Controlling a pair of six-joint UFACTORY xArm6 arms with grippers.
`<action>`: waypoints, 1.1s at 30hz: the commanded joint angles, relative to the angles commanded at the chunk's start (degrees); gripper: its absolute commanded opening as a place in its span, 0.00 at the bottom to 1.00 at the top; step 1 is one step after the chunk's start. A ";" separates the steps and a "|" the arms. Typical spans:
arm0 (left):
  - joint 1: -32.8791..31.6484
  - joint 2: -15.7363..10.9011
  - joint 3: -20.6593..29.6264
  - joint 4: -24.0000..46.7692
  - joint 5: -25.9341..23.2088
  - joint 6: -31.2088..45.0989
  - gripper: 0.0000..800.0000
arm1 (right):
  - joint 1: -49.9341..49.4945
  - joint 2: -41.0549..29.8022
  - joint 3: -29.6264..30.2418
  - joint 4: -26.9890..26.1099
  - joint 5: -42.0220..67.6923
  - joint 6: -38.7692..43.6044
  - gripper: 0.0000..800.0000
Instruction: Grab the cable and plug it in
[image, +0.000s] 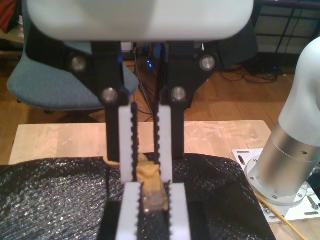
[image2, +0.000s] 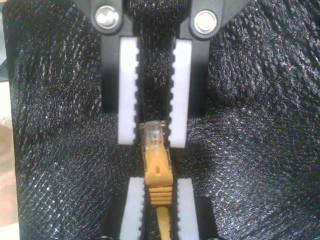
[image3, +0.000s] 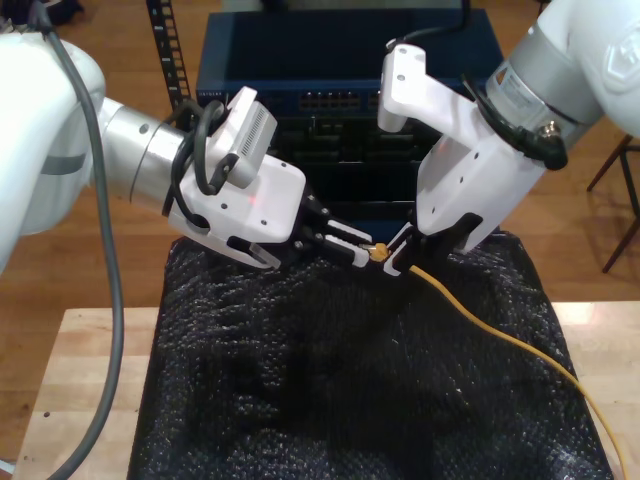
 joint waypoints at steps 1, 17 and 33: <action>0.00 -0.09 0.00 0.00 0.00 0.00 0.05 | 0.00 0.00 0.00 0.00 0.00 0.09 0.04; 0.00 0.09 -0.26 0.00 0.44 -0.53 0.00 | -0.26 -0.26 0.18 0.09 0.09 -3.87 0.99; 0.09 5.19 -0.88 -2.02 5.45 -5.89 0.00 | -0.53 -11.87 3.78 0.70 -0.62 -6.95 1.00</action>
